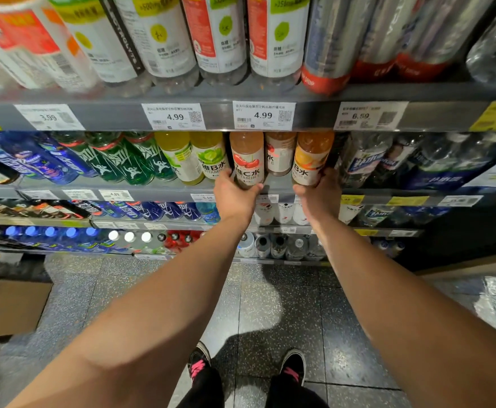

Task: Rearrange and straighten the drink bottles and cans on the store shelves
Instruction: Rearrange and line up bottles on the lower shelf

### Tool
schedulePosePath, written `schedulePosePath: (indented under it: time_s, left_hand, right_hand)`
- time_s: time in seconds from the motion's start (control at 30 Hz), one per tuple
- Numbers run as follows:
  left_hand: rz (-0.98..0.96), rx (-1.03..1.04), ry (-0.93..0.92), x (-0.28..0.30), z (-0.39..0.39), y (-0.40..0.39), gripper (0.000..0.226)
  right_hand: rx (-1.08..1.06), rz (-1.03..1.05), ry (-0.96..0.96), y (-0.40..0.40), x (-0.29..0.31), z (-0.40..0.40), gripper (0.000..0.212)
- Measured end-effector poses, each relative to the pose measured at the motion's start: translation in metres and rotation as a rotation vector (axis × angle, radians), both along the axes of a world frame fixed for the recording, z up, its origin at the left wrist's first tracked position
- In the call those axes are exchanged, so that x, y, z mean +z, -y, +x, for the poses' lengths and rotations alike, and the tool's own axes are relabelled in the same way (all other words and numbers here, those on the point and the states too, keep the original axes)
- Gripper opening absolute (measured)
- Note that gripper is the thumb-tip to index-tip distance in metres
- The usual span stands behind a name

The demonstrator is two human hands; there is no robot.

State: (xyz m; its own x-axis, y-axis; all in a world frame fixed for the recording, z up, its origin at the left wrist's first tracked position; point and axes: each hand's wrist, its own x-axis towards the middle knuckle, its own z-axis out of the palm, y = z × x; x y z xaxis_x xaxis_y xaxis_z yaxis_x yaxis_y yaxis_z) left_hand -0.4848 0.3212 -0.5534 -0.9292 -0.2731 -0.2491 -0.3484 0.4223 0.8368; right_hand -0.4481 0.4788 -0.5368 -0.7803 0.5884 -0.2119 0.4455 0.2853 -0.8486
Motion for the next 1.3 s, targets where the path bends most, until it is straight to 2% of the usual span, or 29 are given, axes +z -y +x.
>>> schedulePosePath:
  time_s: [0.1,0.2,0.27,0.4,0.5,0.63,0.7,0.8,0.97,1.13,1.3]
  left_hand:
    - [0.004,-0.016,0.048,0.018,0.015,0.008,0.084]
    - [0.0,-0.068,0.07,0.051,0.032,0.016,0.055]
    - [0.027,-0.105,0.07,0.074,0.045,0.022,0.046]
    - [0.016,-0.162,0.053,0.112,0.065,0.043,0.054]
    - [0.003,-0.222,0.047,0.137,0.072,0.065,0.052]
    - [0.075,-0.236,0.013,0.18,0.081,0.091,0.05]
    - [0.071,-0.261,-0.032,0.205,0.086,0.108,0.047]
    - [0.07,-0.297,-0.108,0.24,0.093,0.145,0.049]
    - [0.063,-0.349,-0.198,0.304,0.108,0.233,0.056]
    - [-0.02,-0.409,-0.334,0.377,0.115,0.315,0.05]
    - [-0.029,-0.359,-0.434,0.44,0.109,0.373,0.048]
  right_hand:
    - [0.023,0.013,0.078,0.003,0.014,0.011,0.05]
    - [0.133,0.033,0.147,0.006,0.038,0.019,0.04]
    - [0.214,0.016,0.131,0.009,0.058,0.026,0.038]
    - [0.307,-0.058,0.146,0.019,0.103,0.037,0.05]
    - [0.395,-0.062,0.117,0.036,0.136,0.043,0.059]
    - [0.45,-0.083,0.093,0.073,0.18,0.048,0.041]
    - [0.491,-0.051,0.086,0.097,0.2,0.05,0.04]
    - [0.567,0.036,0.081,0.14,0.234,0.057,0.052]
    - [0.61,0.119,-0.005,0.221,0.298,0.077,0.046]
    - [0.66,0.18,-0.152,0.295,0.364,0.088,0.047]
    - [0.68,0.261,-0.295,0.343,0.429,0.083,0.048]
